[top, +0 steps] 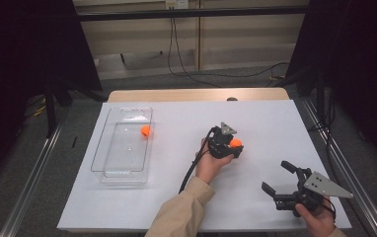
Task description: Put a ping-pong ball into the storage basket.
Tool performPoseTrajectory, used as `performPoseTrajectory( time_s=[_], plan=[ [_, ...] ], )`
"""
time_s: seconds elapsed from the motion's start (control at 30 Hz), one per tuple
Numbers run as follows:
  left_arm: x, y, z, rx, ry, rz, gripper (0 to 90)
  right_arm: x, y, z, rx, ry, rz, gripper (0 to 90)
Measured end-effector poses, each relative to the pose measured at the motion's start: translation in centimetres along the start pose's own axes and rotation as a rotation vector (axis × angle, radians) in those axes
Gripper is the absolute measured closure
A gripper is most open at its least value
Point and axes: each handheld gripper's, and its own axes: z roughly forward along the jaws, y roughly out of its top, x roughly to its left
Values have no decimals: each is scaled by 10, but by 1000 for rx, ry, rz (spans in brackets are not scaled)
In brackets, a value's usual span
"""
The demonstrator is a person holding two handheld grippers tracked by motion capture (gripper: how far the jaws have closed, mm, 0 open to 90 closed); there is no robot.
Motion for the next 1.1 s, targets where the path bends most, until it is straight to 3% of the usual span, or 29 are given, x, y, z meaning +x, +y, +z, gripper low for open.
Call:
performPoseTrajectory(
  time_s=[0.73, 1.1],
  plan=[
    [8, -11, -16, 3, -7, -9, 509, 0, 0, 0, 0, -3, -1, 13],
    [14, -16, -27, 13, 9, -7, 509, 0, 0, -1, 0, -3, -2, 13]
  ],
)
